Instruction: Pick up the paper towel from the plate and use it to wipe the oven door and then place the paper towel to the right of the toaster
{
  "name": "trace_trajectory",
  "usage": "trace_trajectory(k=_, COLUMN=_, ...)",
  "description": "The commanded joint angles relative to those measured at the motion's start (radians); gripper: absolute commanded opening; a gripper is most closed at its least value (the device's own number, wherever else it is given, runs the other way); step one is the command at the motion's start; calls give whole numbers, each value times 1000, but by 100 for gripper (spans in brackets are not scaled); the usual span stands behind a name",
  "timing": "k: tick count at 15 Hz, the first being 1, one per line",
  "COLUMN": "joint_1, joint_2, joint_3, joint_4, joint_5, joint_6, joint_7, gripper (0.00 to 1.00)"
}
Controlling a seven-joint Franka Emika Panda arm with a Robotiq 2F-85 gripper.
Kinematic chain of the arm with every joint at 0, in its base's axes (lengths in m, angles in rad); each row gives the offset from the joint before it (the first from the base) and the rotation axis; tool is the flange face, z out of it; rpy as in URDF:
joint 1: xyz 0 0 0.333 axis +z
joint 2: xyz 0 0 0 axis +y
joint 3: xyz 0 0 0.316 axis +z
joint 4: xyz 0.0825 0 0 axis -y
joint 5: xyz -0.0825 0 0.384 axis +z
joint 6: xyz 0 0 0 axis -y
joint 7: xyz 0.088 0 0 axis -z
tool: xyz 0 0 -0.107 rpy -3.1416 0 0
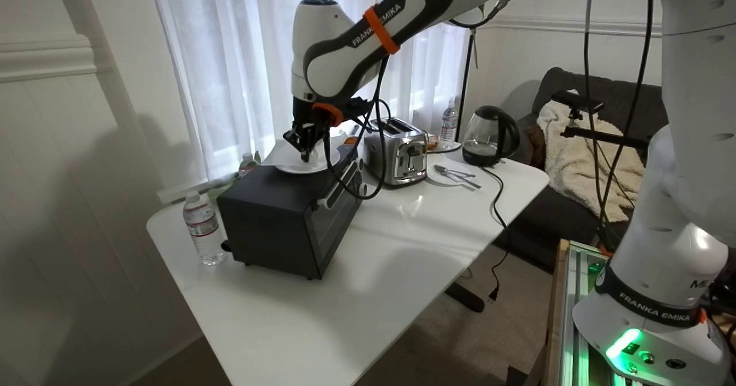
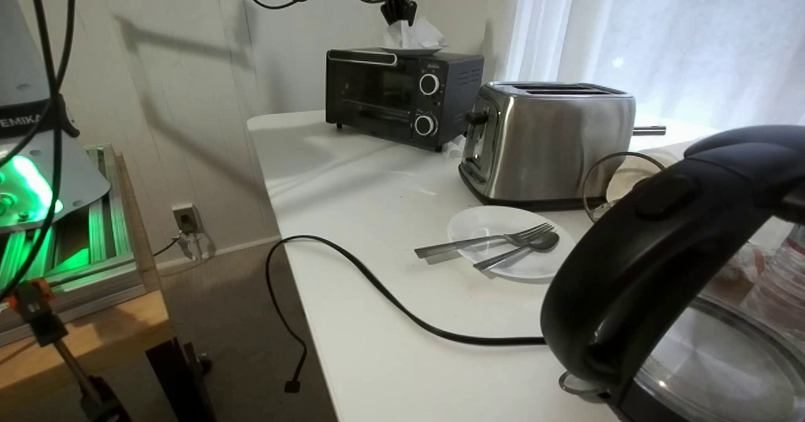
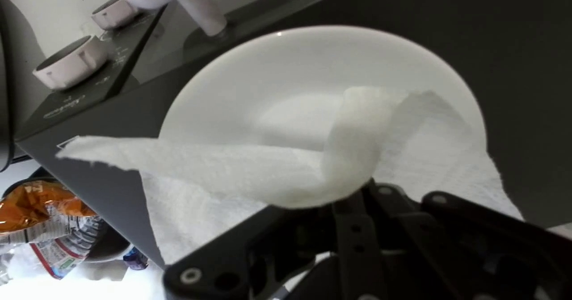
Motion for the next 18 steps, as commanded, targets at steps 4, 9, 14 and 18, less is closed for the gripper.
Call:
trace_trajectory(k=4, joint_1=-13, joint_2=-286, joint_3=36, joint_4=-226, joint_5=100, joint_6=-26, joint_7=31, gripper=0)
trace_trajectory(k=9, joint_1=-32, joint_2=-544, joint_3=54, joint_4=-485, joint_5=293, joint_6=-17, joint_7=-11, gripper=0)
trace_trajectory(k=14, joint_1=-71, joint_2=-769, joint_3=52, joint_4=-758, joint_5=378, joint_6=108, joint_7=97, gripper=0)
trace_trajectory(k=18, joint_1=-75, joint_2=-870, joint_3=56, joint_4=-996, joint_5=519, joint_6=286, joint_7=147, gripper=0)
